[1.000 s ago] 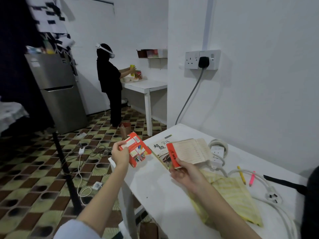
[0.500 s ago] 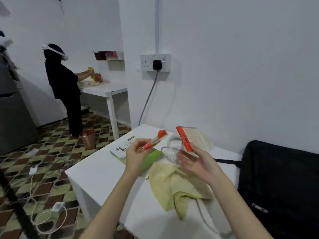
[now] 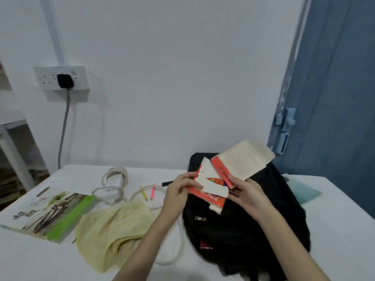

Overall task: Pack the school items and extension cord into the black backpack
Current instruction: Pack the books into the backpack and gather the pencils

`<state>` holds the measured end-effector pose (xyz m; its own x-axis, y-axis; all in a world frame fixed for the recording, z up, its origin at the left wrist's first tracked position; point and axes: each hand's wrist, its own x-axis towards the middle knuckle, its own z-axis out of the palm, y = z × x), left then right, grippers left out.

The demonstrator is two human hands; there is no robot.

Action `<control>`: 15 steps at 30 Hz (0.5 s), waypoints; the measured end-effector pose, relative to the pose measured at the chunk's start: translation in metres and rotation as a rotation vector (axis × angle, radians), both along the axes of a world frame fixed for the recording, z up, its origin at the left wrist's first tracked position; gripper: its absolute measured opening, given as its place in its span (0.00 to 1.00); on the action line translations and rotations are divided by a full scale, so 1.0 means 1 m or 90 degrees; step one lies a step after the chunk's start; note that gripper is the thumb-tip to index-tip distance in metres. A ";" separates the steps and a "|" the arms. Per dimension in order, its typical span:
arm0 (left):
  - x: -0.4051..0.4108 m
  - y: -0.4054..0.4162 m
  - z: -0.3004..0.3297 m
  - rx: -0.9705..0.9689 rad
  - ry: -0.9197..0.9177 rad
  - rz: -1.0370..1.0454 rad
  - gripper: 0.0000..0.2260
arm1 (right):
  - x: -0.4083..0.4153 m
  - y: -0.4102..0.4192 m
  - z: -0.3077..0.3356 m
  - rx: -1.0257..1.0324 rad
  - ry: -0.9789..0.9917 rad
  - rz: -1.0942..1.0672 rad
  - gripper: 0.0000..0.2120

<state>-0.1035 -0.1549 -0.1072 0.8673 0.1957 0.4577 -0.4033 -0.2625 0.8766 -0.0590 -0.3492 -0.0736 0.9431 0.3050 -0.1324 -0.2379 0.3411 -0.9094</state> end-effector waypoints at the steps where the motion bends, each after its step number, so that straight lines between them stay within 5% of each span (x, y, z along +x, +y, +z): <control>1: 0.005 -0.013 0.001 -0.043 0.024 -0.043 0.30 | 0.000 -0.014 -0.003 -0.001 0.001 -0.025 0.13; 4: 0.010 -0.042 0.007 -0.138 0.103 -0.142 0.15 | -0.002 -0.044 -0.008 -0.001 0.021 -0.073 0.14; 9: 0.022 -0.066 -0.003 0.017 0.198 -0.294 0.32 | -0.004 -0.074 -0.017 -0.015 0.044 -0.085 0.14; 15: 0.027 -0.080 -0.007 -0.010 0.256 -0.303 0.28 | 0.008 -0.097 -0.019 -0.163 -0.016 -0.207 0.16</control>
